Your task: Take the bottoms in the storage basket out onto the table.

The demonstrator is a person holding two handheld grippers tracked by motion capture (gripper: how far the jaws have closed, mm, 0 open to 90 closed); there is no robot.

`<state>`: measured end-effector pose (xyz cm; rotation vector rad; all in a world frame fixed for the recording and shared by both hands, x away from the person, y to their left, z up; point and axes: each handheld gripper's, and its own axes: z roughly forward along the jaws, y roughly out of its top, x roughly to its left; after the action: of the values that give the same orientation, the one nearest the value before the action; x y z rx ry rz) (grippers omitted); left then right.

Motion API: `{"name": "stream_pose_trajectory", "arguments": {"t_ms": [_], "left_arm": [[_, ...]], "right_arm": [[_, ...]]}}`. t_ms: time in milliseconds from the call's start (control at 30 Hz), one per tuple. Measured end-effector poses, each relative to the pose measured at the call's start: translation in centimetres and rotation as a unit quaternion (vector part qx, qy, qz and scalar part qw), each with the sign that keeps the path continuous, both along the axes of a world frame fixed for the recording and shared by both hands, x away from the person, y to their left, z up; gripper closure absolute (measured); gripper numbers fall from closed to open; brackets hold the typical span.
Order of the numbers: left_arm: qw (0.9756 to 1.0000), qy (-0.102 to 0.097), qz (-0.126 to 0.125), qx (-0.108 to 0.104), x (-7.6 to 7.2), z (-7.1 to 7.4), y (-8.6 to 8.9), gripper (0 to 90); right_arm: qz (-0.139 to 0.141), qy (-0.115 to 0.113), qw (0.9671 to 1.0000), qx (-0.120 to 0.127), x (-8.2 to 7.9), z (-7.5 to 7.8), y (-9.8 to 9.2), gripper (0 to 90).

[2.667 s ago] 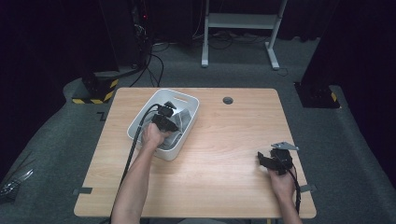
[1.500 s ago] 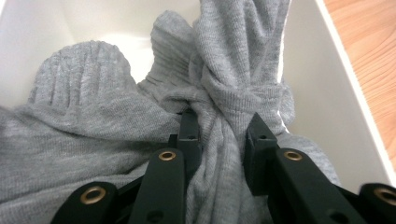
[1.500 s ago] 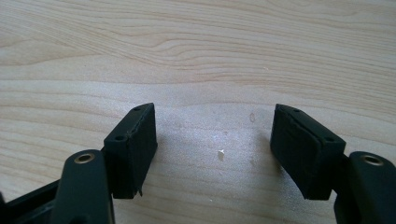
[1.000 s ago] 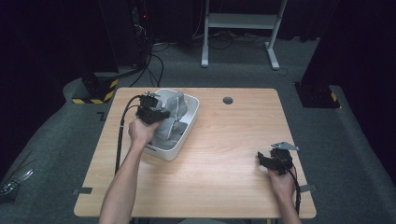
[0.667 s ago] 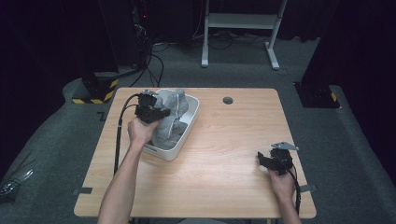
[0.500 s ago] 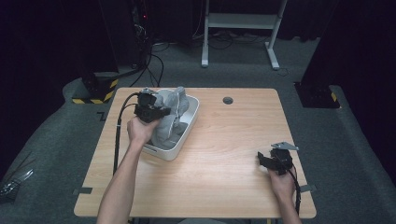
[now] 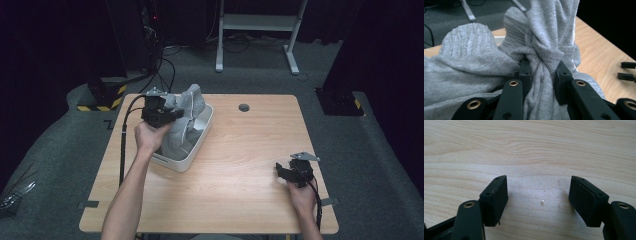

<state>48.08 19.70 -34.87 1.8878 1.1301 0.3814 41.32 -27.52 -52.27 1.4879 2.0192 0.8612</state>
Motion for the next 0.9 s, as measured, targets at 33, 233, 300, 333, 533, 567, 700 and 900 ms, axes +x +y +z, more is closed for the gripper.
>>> {"name": "stream_pose_trajectory", "arguments": {"t_ms": [33,233,300,333,533,567,700,900], "left_arm": [[1.0,0.0,0.0,0.0,0.0,0.0,0.0,73.3],[0.9997,-0.012,-0.014,-0.014,-0.3,1.1,-0.6,73.3],[0.9996,-0.014,-0.017,-0.015,-0.3,1.3,-0.9,73.3],[0.9996,-0.016,-0.019,-0.015,-0.3,1.4,-1.0,73.3],[0.999,-0.02,-0.031,-0.027,-0.4,2.0,-1.7,73.3],[0.9989,-0.021,-0.032,-0.028,-0.5,2.1,-1.8,73.3],[0.9981,-0.023,-0.041,-0.039,-0.5,2.2,-2.1,73.3],[0.9974,-0.026,-0.054,-0.039,-0.7,2.6,-3.2,73.3]], "right_arm": [[0.0,0.0,1.0,0.0,0.0,0.0,0.0,31.6],[0.0,0.0,1.0,0.0,0.0,0.0,0.0,31.6],[0.0,0.0,1.0,0.0,0.0,0.0,0.0,31.6],[0.0,0.0,1.0,0.0,0.0,0.0,0.0,31.6],[0.0,0.0,1.0,0.0,0.0,0.0,0.0,31.5],[0.0,0.0,1.0,0.0,0.0,0.0,0.0,31.5],[0.001,-0.001,1.0,-0.001,0.0,0.0,0.0,31.4],[0.002,0.001,1.0,0.0,0.0,0.0,0.0,29.0]]}}
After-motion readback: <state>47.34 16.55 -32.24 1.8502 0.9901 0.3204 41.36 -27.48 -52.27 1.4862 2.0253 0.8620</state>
